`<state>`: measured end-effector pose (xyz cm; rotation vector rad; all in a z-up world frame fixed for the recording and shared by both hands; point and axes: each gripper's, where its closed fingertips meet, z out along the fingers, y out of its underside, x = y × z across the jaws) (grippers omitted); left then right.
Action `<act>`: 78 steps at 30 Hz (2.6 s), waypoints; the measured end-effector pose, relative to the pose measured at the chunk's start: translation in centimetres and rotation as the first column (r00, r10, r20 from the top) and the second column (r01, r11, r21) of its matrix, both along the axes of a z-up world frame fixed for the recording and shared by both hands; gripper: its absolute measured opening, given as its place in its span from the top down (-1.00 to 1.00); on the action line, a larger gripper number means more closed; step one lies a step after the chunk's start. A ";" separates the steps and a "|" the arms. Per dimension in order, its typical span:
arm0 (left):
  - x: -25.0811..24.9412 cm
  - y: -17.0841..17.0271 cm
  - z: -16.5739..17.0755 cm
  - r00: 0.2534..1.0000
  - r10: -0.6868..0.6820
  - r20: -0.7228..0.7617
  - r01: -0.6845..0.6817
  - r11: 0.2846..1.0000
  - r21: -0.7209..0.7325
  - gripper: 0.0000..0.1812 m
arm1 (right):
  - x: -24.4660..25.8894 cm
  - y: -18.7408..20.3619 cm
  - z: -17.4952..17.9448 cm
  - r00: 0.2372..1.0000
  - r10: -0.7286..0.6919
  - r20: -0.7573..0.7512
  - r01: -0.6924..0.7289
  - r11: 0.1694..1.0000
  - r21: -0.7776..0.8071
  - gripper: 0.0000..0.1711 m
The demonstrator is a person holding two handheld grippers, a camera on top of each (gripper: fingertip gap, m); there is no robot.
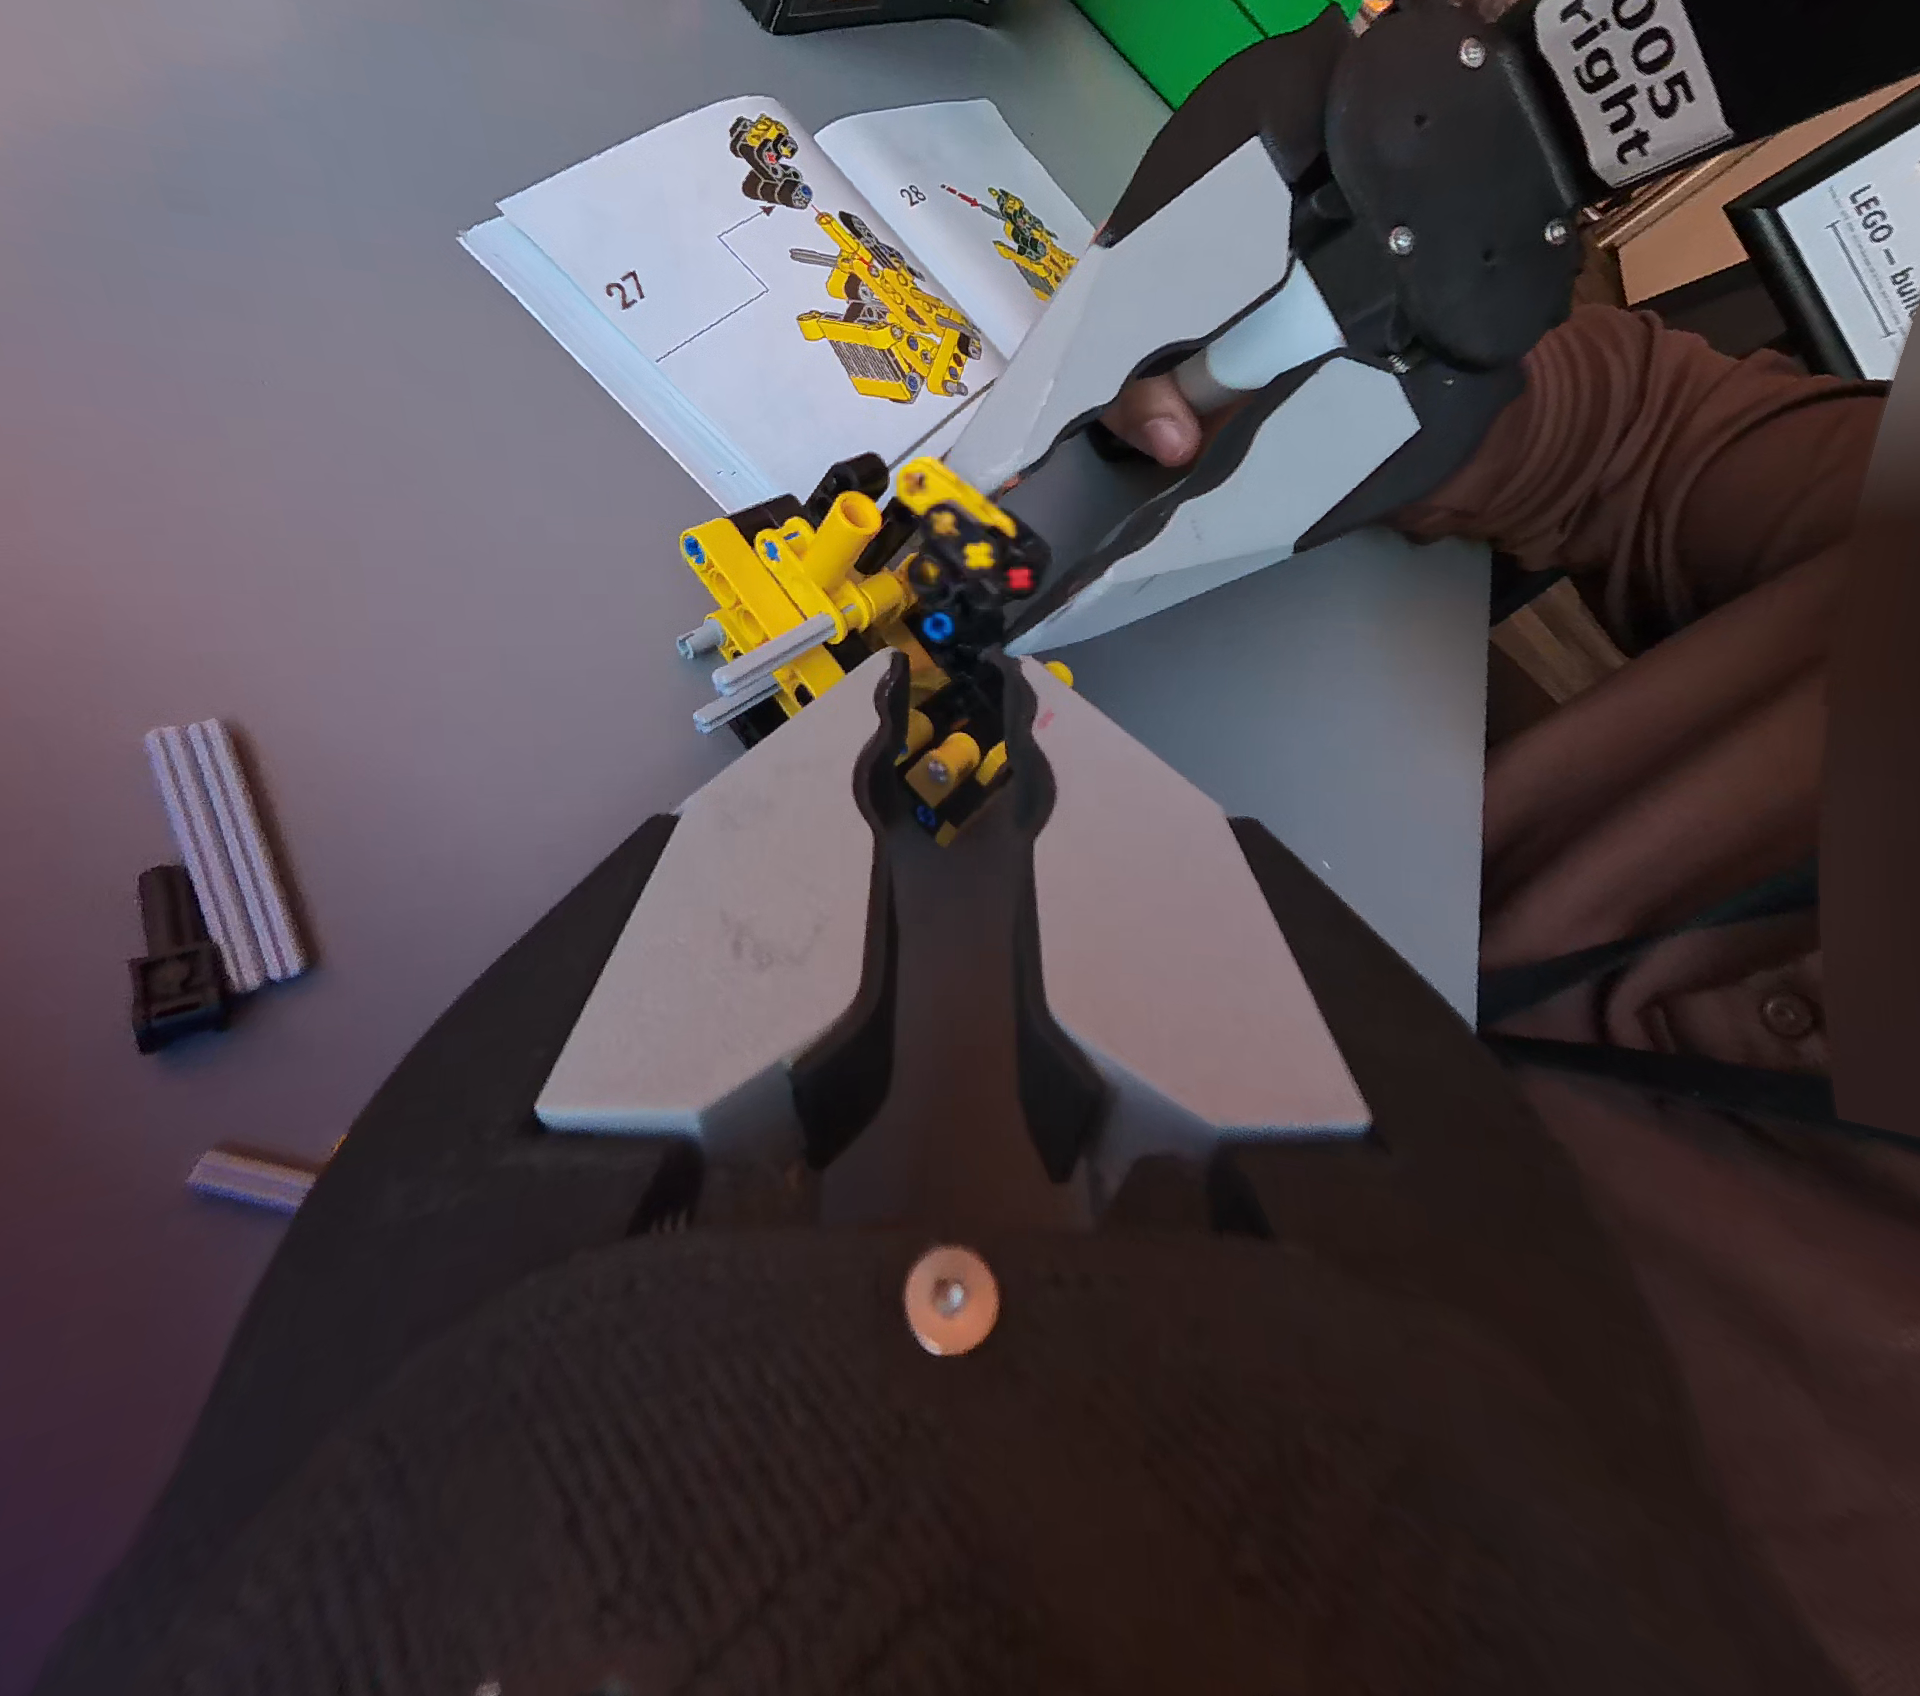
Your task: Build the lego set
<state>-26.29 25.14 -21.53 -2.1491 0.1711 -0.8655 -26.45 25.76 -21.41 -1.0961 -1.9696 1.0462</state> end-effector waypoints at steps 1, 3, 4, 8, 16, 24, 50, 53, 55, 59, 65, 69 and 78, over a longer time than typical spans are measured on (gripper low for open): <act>0.0 0.1 0.0 1.000 0.006 0.002 -0.006 1.000 0.000 0.83 | 0.0 0.1 0.1 1.000 -0.002 -0.003 0.002 1.000 -0.005 0.79; 0.0 0.1 0.0 1.000 0.006 0.000 -0.006 1.000 0.002 0.83 | 0.1 0.1 0.2 1.000 -0.002 -0.005 0.002 1.000 -0.015 0.79; 0.0 0.1 0.0 1.000 0.005 -0.004 -0.005 1.000 0.008 0.83 | 0.1 0.1 0.2 1.000 -0.002 -0.006 0.002 1.000 -0.018 0.79; 0.2 0.4 0.0 1.000 0.009 0.013 -0.009 1.000 0.008 0.84 | 0.0 0.4 0.2 1.000 -0.018 -0.007 0.018 1.000 -0.015 0.81; -0.1 0.6 0.0 0.998 0.035 0.055 -0.034 0.999 -0.005 0.84 | -0.6 0.8 0.4 0.998 -0.059 -0.028 0.059 0.998 0.021 0.85; -0.5 0.6 0.0 0.998 0.053 0.033 -0.053 0.999 0.000 0.84 | -1.4 0.5 0.9 0.994 -0.078 -0.073 0.086 0.990 0.108 0.86; -1.7 1.9 0.0 0.940 -0.013 -0.341 0.051 0.993 0.102 0.51 | -1.0 1.6 0.2 0.989 -0.138 -0.048 0.144 0.975 0.166 0.85; -1.3 1.7 0.2 0.952 -0.049 -0.302 0.082 0.992 0.097 0.54 | -0.9 1.7 0.1 0.990 -0.129 -0.054 0.137 0.973 0.187 0.87; -1.3 1.6 0.5 0.958 -0.053 -0.282 0.084 0.991 0.100 0.57 | -0.9 1.8 0.1 0.990 -0.124 -0.060 0.133 0.972 0.194 0.87; -0.9 1.1 0.6 0.966 -0.074 -0.247 0.102 0.989 0.103 0.60 | -0.3 1.8 0.1 0.993 -0.085 -0.082 0.101 0.971 0.215 0.85; -0.6 0.2 0.7 0.978 -0.087 -0.191 0.111 0.987 0.116 0.58 | -0.1 1.6 0.3 0.993 0.019 -0.119 0.009 0.975 0.224 0.85; -1.5 0.1 0.0 0.981 -0.045 -0.187 0.064 0.993 0.101 0.58 | 0.0 1.7 0.2 0.991 0.061 -0.119 -0.031 0.971 0.239 0.85; -1.3 -0.4 -0.3 0.984 -0.054 -0.168 0.066 0.995 0.070 0.58 | 0.0 1.8 0.2 0.981 0.155 -0.120 -0.119 0.957 0.263 0.85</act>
